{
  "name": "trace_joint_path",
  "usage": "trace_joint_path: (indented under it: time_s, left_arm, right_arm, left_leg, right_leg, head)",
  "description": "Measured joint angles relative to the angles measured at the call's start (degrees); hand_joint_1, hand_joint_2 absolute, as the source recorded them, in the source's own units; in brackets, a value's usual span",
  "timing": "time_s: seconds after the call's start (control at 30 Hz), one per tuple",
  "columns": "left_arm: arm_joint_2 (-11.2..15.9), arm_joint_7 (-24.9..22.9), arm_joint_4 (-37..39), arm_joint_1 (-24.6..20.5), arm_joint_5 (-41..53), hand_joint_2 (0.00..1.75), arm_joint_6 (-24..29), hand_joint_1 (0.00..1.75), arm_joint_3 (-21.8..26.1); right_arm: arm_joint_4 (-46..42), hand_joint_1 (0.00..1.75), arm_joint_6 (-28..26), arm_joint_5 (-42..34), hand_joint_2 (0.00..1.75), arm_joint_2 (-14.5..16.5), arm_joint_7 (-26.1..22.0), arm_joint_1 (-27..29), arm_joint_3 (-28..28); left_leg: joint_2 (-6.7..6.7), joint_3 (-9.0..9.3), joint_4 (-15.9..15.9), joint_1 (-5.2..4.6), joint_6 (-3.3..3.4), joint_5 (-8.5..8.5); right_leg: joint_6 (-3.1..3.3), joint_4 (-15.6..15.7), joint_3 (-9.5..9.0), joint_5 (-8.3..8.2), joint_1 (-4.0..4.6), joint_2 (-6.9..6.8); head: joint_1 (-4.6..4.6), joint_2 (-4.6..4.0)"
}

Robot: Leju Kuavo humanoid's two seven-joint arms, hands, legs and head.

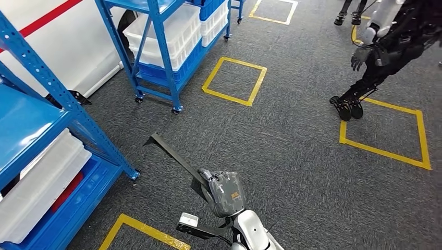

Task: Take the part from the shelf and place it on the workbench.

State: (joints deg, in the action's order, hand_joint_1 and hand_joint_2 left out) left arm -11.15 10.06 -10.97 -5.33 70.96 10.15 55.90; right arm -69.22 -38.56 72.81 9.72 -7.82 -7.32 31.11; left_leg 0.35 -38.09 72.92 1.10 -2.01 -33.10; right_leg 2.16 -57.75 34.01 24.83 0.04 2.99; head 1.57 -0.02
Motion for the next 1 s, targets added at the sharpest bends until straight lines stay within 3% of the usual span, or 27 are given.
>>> trace_joint_path:
  time_s: [0.03, 0.1, 0.17, 0.23, 0.3, 0.37, 0.43, 0.47, 0.5, 0.53, 0.6, 0.67, 0.73, 0.8, 0.87, 0.93, 0.97, 1.0]
  left_arm:
    - [0.00, 0.03, 0.00, -0.04, 0.12, 1.75, 0.00, 0.00, -0.01]
    - [-0.01, 0.03, 0.00, 0.00, 0.26, 1.75, -0.05, 0.00, -0.02]
    - [-0.03, 0.01, 0.00, -0.02, 0.43, 1.75, -0.15, 0.00, -0.03]
    - [-0.06, -0.01, 0.00, -0.12, 0.57, 1.75, -0.20, 0.00, -0.04]
    - [-0.14, 0.01, 0.00, -0.27, 0.65, 1.75, -0.21, 0.00, -0.08]
    - [-0.21, 0.03, 0.00, -0.29, 0.68, 1.75, -0.30, 0.00, -0.10]
    - [-0.20, 0.04, 0.00, -0.14, 0.68, 1.75, -0.37, 0.00, -0.09]
    - [-0.20, 0.07, 0.00, -0.11, 0.68, 1.75, -0.37, 0.00, -0.09]
    - [-0.19, 0.11, 0.00, -0.13, 0.68, 1.75, -0.39, 0.00, -0.09]
    - [-0.20, 0.16, 0.00, -0.18, 0.70, 1.75, -0.42, 0.00, -0.10]
    - [-0.22, 0.25, 0.00, -0.24, 0.85, 1.75, -0.52, 0.00, -0.13]
    - [-0.22, 0.27, 0.00, -0.31, 1.10, 1.75, -0.68, 0.00, -0.17]
    - [-0.26, 0.26, 0.00, -0.50, 1.25, 1.75, -0.83, 0.00, -0.20]
    - [-0.31, 0.22, 0.00, -0.76, 1.29, 1.75, -0.91, 0.00, -0.22]
    - [-0.33, 0.17, 0.00, -0.82, 1.30, 1.75, -0.94, 0.00, -0.23]
    - [-0.33, 0.05, 0.00, -0.66, 1.30, 1.75, -0.91, 0.00, -0.23]
    - [-0.33, -0.04, 0.00, -0.60, 1.29, 1.75, -0.88, 0.00, -0.23]
    - [-0.33, -0.14, 0.00, -0.58, 1.28, 1.75, -0.84, 0.00, -0.23]
  right_arm:
    - [-0.08, 1.75, -0.04, 0.00, 1.75, -0.07, 0.00, 0.37, -0.04]
    - [-0.34, 1.75, -0.20, 0.02, 1.75, -0.13, 0.01, 0.88, -0.14]
    - [-0.72, 1.75, -0.44, 0.05, 1.75, -0.27, 0.03, 1.33, -0.27]
    - [-1.05, 1.75, -0.66, 0.10, 1.75, -0.60, 0.04, 1.95, -0.40]
    - [-1.38, 1.75, -0.84, 0.14, 1.75, -1.06, 0.05, 2.49, -0.54]
    - [-1.73, 1.75, -0.95, 0.16, 1.75, -1.37, 0.05, 2.77, -0.59]
    - [-1.91, 1.75, -0.96, 0.16, 1.75, -1.59, 0.04, 3.16, -0.60]
    - [-1.93, 1.75, -0.96, 0.15, 1.75, -1.73, 0.04, 3.46, -0.60]
    - [-1.95, 1.75, -0.96, 0.15, 1.75, -1.89, 0.04, 3.73, -0.60]
    - [-2.02, 1.75, -0.96, 0.16, 1.75, -2.04, 0.04, 3.94, -0.60]
    - [-2.40, 1.75, -0.96, 0.17, 1.75, -2.22, 0.03, 4.05, -0.60]
    - [-2.96, 1.75, -0.98, 0.17, 1.75, -2.30, 0.02, 4.02, -0.60]
    - [-3.35, 1.75, -1.01, 0.17, 1.75, -2.39, 0.02, 4.11, -0.61]
    - [-3.72, 1.75, -1.04, 0.18, 1.75, -2.49, 0.04, 4.32, -0.65]
    - [-4.10, 1.75, -1.04, 0.21, 1.75, -2.48, 0.05, 4.41, -0.65]
    - [-4.27, 1.75, -0.94, 0.25, 1.75, -2.49, 0.06, 4.47, -0.62]
    - [-4.29, 1.75, -0.87, 0.26, 1.75, -2.50, 0.06, 4.54, -0.61]
    - [-4.29, 1.75, -0.77, 0.26, 1.75, -2.52, 0.07, 4.59, -0.62]
  left_leg:
    - [-0.35, 1.33, -3.31, 0.06, 0.04, 2.30]
    - [-2.65, 4.52, -10.81, 0.31, 0.27, 5.60]
    - [-4.33, 5.84, -13.97, 0.30, 0.70, 6.07]
    - [-3.56, 5.97, -14.28, 0.17, 1.38, 6.13]
    - [-2.34, 6.25, -14.78, 0.22, 2.25, 6.41]
    - [-0.89, 6.43, -15.06, 0.05, 2.87, 6.49]
    - [0.71, 6.44, -15.04, -0.19, 3.10, 6.34]
    - [1.49, 6.48, -15.03, -0.26, 3.12, 6.25]
    - [2.18, 6.55, -15.02, -0.31, 3.09, 6.15]
    - [2.81, 6.70, -15.02, -0.35, 3.00, 6.02]
    - [3.95, 7.11, -15.00, -0.54, 2.63, 5.66]
    - [4.87, 7.41, -15.02, -0.70, 2.03, 5.36]
    - [5.80, 7.75, -15.24, -0.72, 1.37, 5.18]
    - [4.58, 7.75, -14.31, -0.55, 0.83, 4.18]
    - [1.60, 5.55, -8.96, -0.35, 0.57, 1.00]
    - [0.23, 1.74, -1.16, -0.33, 0.42, -2.31]
    - [0.09, 0.47, 1.05, -0.32, 0.33, -2.62]
    - [0.04, 0.19, 1.03, -0.29, 0.28, -1.72]
  right_leg:
    - [-0.14, -0.19, -0.07, 0.10, -0.07, 0.87]
    - [-0.63, -0.84, 0.13, 0.41, -0.15, 2.49]
    - [-1.32, -1.29, 0.70, 0.44, -0.26, 3.75]
    - [-2.06, -1.27, 1.05, 0.28, -0.41, 4.57]
    - [-2.62, -2.76, 1.77, 1.28, -0.30, 2.32]
    - [-3.03, -8.46, 4.60, 4.32, -0.27, -1.22]
    - [-3.32, -15.58, 8.35, 7.06, -0.50, -2.39]
    - [-3.39, -17.15, 9.23, 7.15, -0.61, -2.56]
    - [-3.38, -16.48, 8.95, 6.19, -0.68, -2.74]
    - [-3.27, -13.47, 7.37, 4.38, -0.71, -3.16]
    - [-2.67, -5.28, 3.03, 1.32, -0.32, -5.59]
    - [-1.96, -1.22, 0.99, 0.51, 0.29, -7.04]
    - [-1.39, -0.93, 1.02, 0.46, 0.51, -5.91]
    - [-0.77, -0.24, 0.66, 0.11, 0.21, -4.66]
    - [-0.22, 0.22, 0.32, -0.16, -0.13, -3.45]
    - [0.04, 0.20, 0.29, -0.15, -0.13, -2.05]
    - [0.05, 0.15, 0.27, -0.13, -0.12, -1.22]
    - [0.02, 0.05, 0.24, -0.11, -0.13, -0.36]
  head:
    - [0.00, 0.00]
    - [0.00, 0.00]
    - [0.01, 0.00]
    - [0.01, 0.00]
    - [0.00, 0.00]
    - [0.00, 0.00]
    - [0.00, 0.00]
    - [0.00, 0.00]
    - [0.00, 0.00]
    - [0.00, 0.00]
    - [0.00, 0.00]
    - [0.00, 0.00]
    - [0.01, 0.00]
    - [0.01, 0.00]
    - [0.01, 0.00]
    - [0.01, 0.00]
    - [0.01, 0.00]
    - [0.01, 0.00]
